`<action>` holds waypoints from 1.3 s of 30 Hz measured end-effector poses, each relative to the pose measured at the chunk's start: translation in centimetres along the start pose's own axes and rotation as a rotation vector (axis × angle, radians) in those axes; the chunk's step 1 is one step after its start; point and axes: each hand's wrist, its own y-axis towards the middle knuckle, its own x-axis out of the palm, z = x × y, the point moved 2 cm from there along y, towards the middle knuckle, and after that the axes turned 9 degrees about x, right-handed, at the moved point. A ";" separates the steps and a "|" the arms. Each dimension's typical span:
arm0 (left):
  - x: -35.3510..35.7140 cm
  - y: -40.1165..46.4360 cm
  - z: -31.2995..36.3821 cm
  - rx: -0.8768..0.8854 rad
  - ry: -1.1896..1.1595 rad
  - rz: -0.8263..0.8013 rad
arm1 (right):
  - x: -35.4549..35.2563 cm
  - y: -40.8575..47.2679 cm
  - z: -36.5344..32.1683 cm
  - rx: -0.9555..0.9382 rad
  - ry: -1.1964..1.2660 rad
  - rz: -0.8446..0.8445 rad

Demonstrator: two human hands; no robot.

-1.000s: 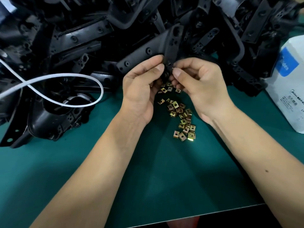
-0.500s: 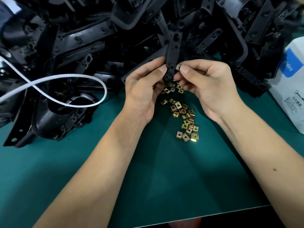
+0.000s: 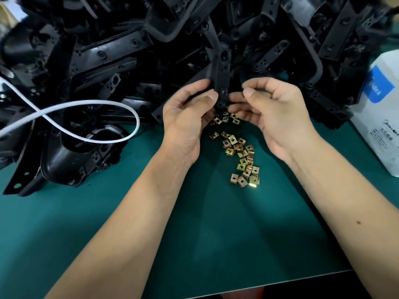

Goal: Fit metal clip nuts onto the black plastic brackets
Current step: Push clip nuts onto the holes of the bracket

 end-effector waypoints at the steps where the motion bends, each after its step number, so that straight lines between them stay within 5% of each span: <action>1: 0.1 -0.1 -0.1 0.009 0.014 -0.010 | 0.0 0.0 0.0 0.011 0.032 -0.001; 39: 0.2 -0.3 0.5 0.051 0.246 -0.180 | 0.4 -0.1 1.1 -0.021 -0.136 0.068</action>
